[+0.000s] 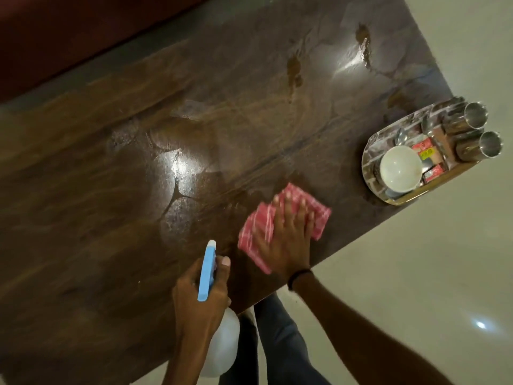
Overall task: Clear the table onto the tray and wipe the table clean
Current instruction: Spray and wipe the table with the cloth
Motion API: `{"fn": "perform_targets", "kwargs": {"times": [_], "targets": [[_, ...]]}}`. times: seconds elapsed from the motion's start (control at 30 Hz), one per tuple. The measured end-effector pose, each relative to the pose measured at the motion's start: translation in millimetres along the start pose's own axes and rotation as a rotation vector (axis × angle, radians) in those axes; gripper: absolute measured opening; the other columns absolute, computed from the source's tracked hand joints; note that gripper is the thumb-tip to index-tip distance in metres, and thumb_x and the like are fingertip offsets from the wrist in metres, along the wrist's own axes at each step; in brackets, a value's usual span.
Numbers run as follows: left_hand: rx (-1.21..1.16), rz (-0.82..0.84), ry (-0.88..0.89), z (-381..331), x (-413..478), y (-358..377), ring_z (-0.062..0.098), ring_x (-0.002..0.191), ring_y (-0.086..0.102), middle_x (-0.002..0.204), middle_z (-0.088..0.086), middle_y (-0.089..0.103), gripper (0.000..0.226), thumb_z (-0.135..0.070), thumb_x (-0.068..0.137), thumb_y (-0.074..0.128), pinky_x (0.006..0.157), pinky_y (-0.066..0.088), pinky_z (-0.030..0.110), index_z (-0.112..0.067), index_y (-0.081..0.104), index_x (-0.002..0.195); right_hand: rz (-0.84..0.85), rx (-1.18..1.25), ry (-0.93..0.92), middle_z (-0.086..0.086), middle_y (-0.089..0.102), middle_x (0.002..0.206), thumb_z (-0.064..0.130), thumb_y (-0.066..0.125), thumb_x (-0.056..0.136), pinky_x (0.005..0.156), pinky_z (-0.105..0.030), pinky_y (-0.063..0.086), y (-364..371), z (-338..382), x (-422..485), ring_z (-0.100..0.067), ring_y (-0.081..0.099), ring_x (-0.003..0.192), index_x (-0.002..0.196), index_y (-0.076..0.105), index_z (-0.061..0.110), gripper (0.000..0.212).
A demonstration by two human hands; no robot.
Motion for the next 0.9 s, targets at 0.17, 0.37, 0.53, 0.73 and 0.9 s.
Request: {"fn": "perform_targets", "kwargs": {"times": [0.17,0.37,0.53,0.73,0.9], "targets": [[-0.045,-0.017,-0.018,-20.3,5.2,5.3,0.021,0.05,0.054,0.062,0.006,0.056,0.021,-0.021,0.085,0.07,0.037,0.043,0.013,-0.019,0.052,0.074,0.107,0.013,-0.114,-0.01,0.009,0.167,0.082,0.041,0.085,0.114,-0.069,0.02,15.9,-6.6,-58.8,-0.043,0.008,0.153,0.159,0.022,0.02,0.099],[-0.018,-0.124,0.073,-34.3,25.3,10.2,0.005,0.05,0.061,0.053,-0.008,0.053,0.026,-0.012,0.084,0.076,0.047,0.045,0.005,-0.023,0.055,0.071,0.045,-0.023,-0.113,-0.012,-0.007,0.168,0.082,0.023,0.088,0.12,-0.061,-0.007,-15.8,42.4,80.5,-0.04,-0.011,0.153,0.161,0.003,0.021,0.097],[-0.037,-0.086,0.006,-56.3,34.0,11.4,0.015,0.041,0.057,0.048,0.005,0.057,0.025,-0.016,0.086,0.073,0.043,0.05,0.026,-0.023,0.056,0.068,0.281,-0.009,-0.265,-0.006,-0.006,0.168,0.081,0.026,0.09,0.119,-0.063,0.0,15.5,41.5,-13.4,-0.038,-0.002,0.154,0.161,0.008,0.029,0.09],[-0.084,-0.042,0.153,-80.4,44.0,11.3,0.024,0.064,0.064,0.07,0.003,0.066,0.019,-0.034,0.091,0.065,0.061,0.054,0.038,-0.015,0.064,0.086,0.05,-0.017,-0.202,-0.01,-0.006,0.168,0.069,0.027,0.096,0.12,-0.059,-0.011,-29.8,66.8,122.3,-0.039,-0.013,0.153,0.161,0.003,0.02,0.085],[-0.087,-0.152,0.067,-81.3,60.2,1.7,0.017,0.038,0.056,0.047,0.003,0.058,0.027,-0.03,0.082,0.077,0.041,0.051,0.032,-0.018,0.058,0.068,0.159,-0.012,-0.203,-0.011,-0.005,0.168,0.075,0.028,0.094,0.12,-0.063,0.003,-11.6,61.0,57.2,-0.039,-0.006,0.154,0.161,0.011,0.019,0.089]]}}
Point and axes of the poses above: each hand's wrist, its own x-axis towards the middle knuckle, its own y-axis out of the palm, z = x × y, the point moved 9 cm from there along x, towards the middle knuckle
